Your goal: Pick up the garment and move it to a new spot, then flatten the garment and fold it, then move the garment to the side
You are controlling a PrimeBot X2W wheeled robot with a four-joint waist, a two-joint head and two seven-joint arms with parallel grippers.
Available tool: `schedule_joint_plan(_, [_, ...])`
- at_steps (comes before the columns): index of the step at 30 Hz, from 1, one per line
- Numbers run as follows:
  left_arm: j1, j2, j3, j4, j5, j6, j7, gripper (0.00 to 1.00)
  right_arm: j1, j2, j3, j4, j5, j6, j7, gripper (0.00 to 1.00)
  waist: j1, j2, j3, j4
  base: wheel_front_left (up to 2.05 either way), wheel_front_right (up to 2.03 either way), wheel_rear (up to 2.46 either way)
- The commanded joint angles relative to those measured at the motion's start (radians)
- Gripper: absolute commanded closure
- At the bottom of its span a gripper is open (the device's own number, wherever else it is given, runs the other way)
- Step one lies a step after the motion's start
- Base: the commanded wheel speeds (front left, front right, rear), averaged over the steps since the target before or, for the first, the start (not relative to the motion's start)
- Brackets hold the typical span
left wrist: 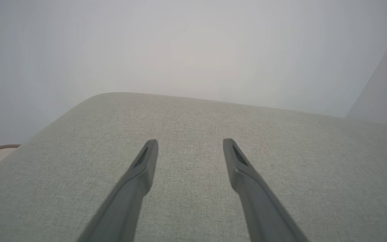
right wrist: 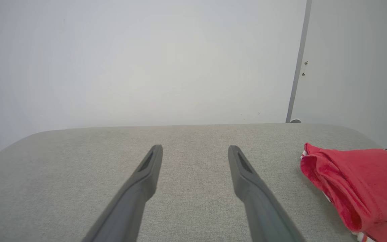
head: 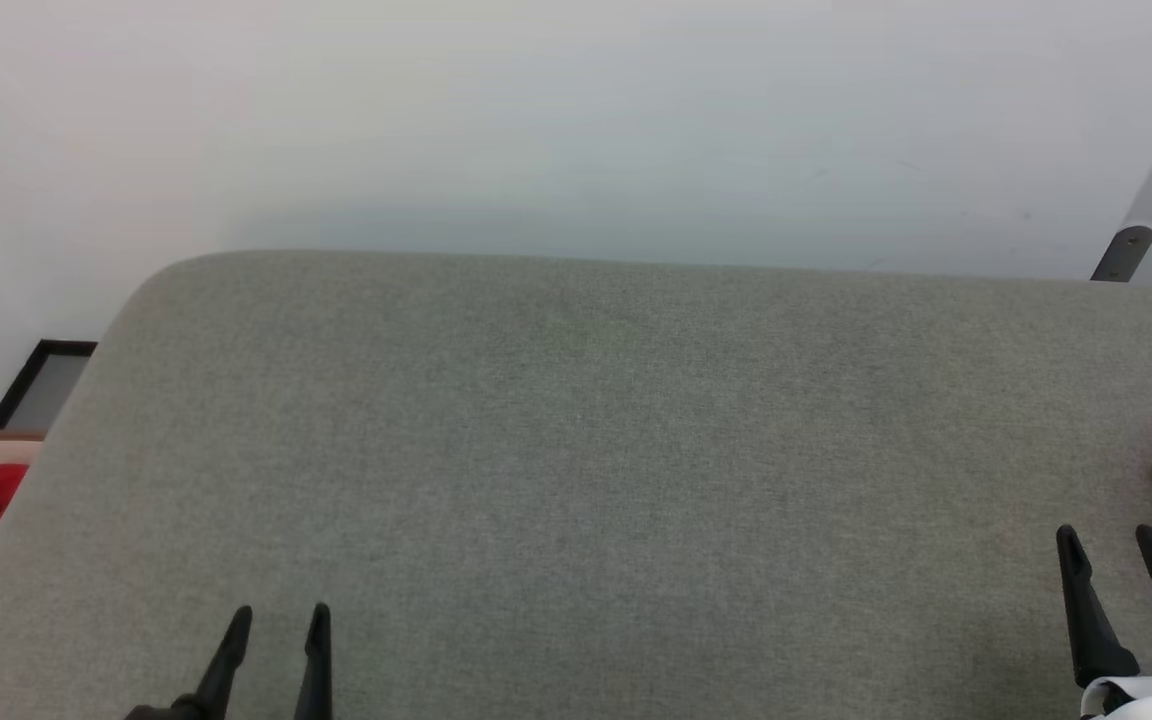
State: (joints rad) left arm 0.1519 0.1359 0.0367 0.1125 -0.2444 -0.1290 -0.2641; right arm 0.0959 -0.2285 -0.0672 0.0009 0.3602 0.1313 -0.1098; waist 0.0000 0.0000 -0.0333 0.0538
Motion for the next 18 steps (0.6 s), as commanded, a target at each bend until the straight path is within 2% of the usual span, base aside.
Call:
schedule_joint_plan(1, [-0.006, 0.001, 0.001, -0.003, 0.008, -0.002, 0.0, 0.0, 0.013, 0.004, -0.009, -0.008, 0.003, -0.001, 0.001, 0.0, 0.0, 0.0, -0.001, 0.0, 0.0, 0.0, 0.0])
schedule_joint_plan(18, [-0.019, -0.002, -0.007, -0.006, 0.01, -0.002, 0.0, 0.0, 0.032, 0.031, -0.024, -0.029, 0.014, -0.001, 0.004, 0.0, 0.0, 0.0, -0.004, -0.003, 0.0, 0.0, 0.0])
